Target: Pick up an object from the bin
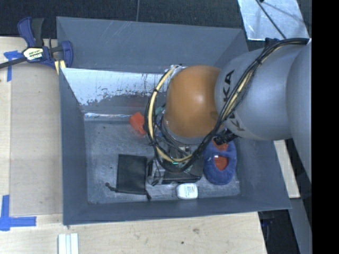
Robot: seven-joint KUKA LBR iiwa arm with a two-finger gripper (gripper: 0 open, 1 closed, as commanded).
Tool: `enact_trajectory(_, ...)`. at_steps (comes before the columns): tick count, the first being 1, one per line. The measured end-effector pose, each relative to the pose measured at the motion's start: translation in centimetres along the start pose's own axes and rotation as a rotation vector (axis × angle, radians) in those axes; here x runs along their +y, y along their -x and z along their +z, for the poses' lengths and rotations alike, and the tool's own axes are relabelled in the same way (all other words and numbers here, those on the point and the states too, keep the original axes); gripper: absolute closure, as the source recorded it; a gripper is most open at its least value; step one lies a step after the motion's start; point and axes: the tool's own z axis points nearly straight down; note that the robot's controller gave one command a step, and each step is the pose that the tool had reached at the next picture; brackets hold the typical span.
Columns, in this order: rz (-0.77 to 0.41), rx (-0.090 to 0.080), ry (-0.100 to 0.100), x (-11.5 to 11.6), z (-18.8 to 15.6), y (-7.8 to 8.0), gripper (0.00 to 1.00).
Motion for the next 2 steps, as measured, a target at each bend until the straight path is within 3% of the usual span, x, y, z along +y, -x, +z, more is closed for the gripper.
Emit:
enact_trajectory(1,0.237,-0.002,0.000,0.32,7.66,1.46,0.00)
enact_trajectory(2,0.239,-0.008,0.002,0.35,7.39,1.63,1.00)
